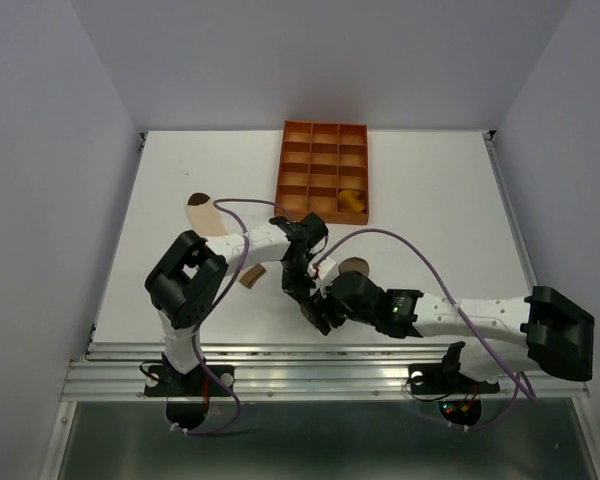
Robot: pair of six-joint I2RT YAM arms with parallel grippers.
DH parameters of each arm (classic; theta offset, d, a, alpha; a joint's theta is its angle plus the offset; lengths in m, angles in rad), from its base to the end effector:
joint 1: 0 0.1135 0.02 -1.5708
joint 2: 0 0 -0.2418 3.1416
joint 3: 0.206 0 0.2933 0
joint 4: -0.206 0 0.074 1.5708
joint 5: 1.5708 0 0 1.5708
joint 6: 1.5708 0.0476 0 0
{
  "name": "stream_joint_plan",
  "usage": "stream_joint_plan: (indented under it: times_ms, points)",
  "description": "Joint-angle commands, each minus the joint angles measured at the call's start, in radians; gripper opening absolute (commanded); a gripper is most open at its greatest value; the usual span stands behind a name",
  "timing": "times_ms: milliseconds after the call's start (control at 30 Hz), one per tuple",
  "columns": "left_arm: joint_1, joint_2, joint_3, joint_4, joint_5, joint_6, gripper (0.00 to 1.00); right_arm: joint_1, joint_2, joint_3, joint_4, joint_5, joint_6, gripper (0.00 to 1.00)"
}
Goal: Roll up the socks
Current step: Roll the sock at the center of the board.
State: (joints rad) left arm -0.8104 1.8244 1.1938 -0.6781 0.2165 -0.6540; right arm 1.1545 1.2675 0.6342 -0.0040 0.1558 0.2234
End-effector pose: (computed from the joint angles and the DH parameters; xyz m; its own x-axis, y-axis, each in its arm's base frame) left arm 0.2539 -0.2818 0.1104 -0.9822 0.1705 -0.0794 0.1871 0.9280 -0.3223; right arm 0.1329 0.2823 0.1507 -0.4236 -0.4169 -0.8042 -0.7786 0.6214 0.0880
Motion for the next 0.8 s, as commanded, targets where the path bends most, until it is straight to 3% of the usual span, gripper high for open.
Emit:
stream_joint_plan:
  times_ms: [0,300,767]
  points:
    - [-0.003,0.021,0.024,-0.095,0.021,0.014,0.0,0.046,0.047,0.068,0.007,0.106,-0.065,0.72]
    - [-0.003,0.041,0.047,-0.135,0.012,-0.006,0.0,0.131,0.194,0.133,0.015,0.185,-0.071,0.7]
    - [-0.003,0.044,0.052,-0.155,-0.003,-0.015,0.0,0.208,0.276,0.193,-0.071,0.274,-0.064,0.66]
